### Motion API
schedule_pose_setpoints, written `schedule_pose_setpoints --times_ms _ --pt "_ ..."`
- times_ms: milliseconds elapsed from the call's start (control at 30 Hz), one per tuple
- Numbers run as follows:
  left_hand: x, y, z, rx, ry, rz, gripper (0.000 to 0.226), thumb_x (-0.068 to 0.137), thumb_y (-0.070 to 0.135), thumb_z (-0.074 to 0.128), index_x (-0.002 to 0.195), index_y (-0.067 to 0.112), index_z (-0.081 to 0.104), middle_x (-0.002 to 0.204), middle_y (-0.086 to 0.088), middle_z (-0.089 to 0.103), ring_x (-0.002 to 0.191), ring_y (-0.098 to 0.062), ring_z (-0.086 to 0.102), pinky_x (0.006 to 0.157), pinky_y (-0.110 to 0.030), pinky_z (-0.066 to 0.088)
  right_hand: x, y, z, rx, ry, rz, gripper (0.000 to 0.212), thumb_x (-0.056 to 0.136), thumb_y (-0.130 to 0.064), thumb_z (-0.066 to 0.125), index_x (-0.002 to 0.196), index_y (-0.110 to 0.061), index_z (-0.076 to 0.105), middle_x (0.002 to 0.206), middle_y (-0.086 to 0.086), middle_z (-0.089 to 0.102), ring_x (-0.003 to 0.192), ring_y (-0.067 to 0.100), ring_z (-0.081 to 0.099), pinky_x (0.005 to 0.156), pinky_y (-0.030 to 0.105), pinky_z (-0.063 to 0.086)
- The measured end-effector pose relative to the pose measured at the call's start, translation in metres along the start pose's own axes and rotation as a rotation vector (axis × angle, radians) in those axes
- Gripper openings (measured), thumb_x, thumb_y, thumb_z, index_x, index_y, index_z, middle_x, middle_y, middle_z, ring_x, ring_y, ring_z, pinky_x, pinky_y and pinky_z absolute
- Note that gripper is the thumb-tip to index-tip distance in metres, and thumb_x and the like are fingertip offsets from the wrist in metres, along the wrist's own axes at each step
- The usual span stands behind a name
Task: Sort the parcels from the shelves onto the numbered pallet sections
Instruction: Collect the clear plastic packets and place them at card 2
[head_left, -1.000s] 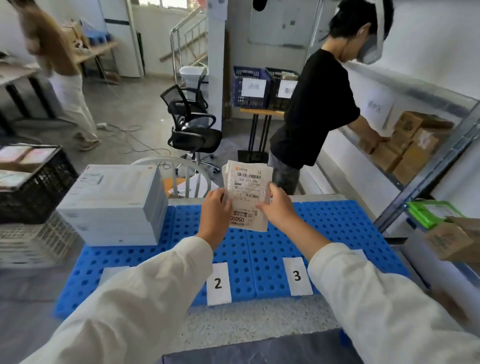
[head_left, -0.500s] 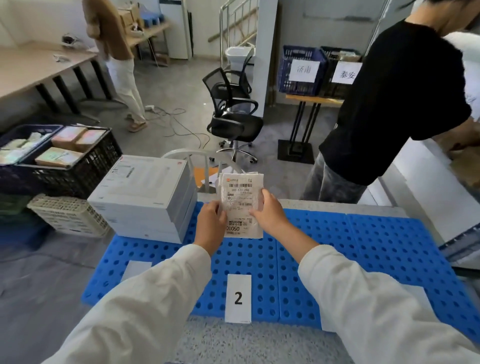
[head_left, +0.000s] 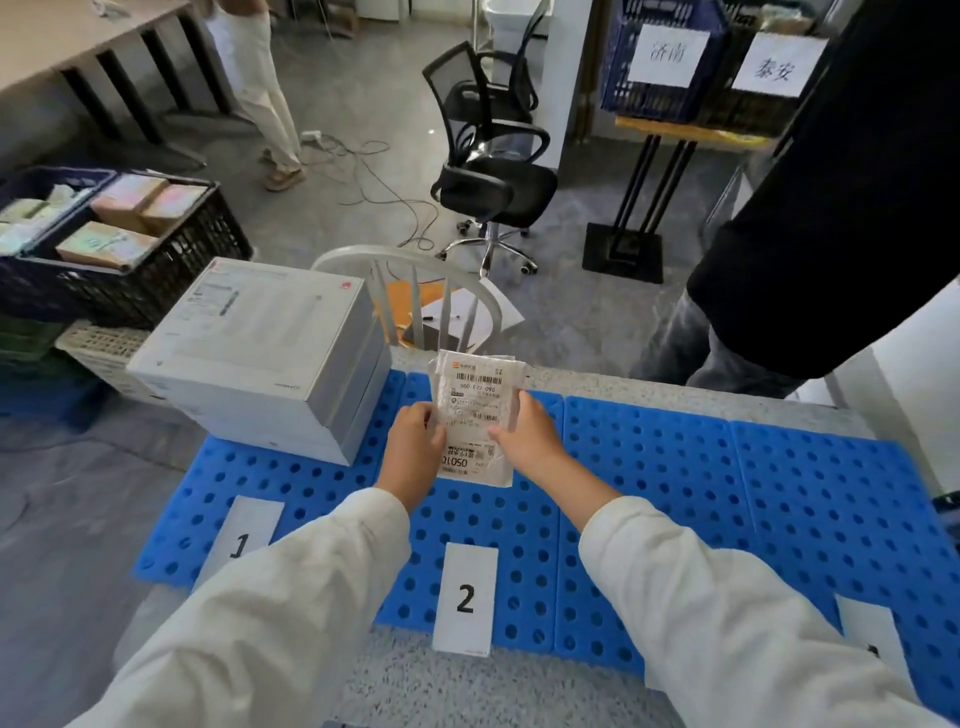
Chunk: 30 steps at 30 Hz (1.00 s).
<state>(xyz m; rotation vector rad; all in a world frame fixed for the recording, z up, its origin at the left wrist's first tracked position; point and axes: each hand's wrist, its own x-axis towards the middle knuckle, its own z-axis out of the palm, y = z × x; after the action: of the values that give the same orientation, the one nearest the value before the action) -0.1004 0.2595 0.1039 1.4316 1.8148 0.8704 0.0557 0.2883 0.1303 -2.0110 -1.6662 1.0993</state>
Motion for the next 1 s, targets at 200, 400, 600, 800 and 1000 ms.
schedule_pose_setpoints --times_ms 200,400,600,800,1000 --pt "0.023 -0.027 0.007 0.005 -0.052 -0.038 0.015 0.095 0.017 0.054 0.109 0.019 0.058 0.104 0.001 0.054 0.088 -0.010 0.057 0.070 -0.020 0.050 0.025 0.006 0.022 -0.032 -0.034 0.046 0.050 0.088 -0.021 0.066 0.131 -0.010 0.042 0.129 0.007 0.050 0.114 0.024 0.055 0.093 0.039 0.050" --pt "0.046 -0.054 0.015 -0.058 -0.134 -0.078 0.011 0.096 0.018 0.053 0.104 0.024 0.058 0.101 0.006 0.054 0.088 -0.006 0.059 0.065 -0.018 0.051 0.049 0.012 0.046 -0.023 -0.034 0.126 0.050 0.087 -0.019 0.068 0.129 -0.012 0.043 0.126 0.005 0.056 0.112 0.023 0.058 0.093 0.041 0.052" --pt "0.067 -0.074 0.027 -0.009 -0.174 -0.107 0.013 0.096 0.020 0.053 0.107 0.018 0.060 0.105 0.000 0.056 0.089 -0.009 0.058 0.068 -0.020 0.050 0.070 0.016 0.060 -0.064 -0.044 0.175 0.058 0.088 -0.019 0.067 0.137 -0.011 0.037 0.133 0.008 0.047 0.119 0.025 0.052 0.098 0.038 0.046" --pt "0.077 -0.081 0.034 0.007 -0.259 -0.103 0.012 0.096 0.017 0.054 0.105 0.014 0.061 0.107 -0.004 0.060 0.091 -0.014 0.063 0.078 -0.036 0.058 0.079 0.026 0.068 -0.080 -0.043 0.235 0.057 0.090 -0.019 0.066 0.138 -0.010 0.037 0.137 0.009 0.033 0.121 0.027 0.049 0.097 0.031 0.041" --pt "0.079 -0.082 0.034 0.047 -0.311 -0.157 0.012 0.094 0.014 0.058 0.104 0.009 0.061 0.112 -0.007 0.059 0.090 -0.015 0.063 0.076 -0.029 0.057 0.082 0.033 0.074 -0.105 -0.037 0.230 0.047 0.089 -0.021 0.067 0.130 -0.012 0.044 0.130 0.010 0.038 0.117 0.027 0.050 0.095 0.032 0.043"
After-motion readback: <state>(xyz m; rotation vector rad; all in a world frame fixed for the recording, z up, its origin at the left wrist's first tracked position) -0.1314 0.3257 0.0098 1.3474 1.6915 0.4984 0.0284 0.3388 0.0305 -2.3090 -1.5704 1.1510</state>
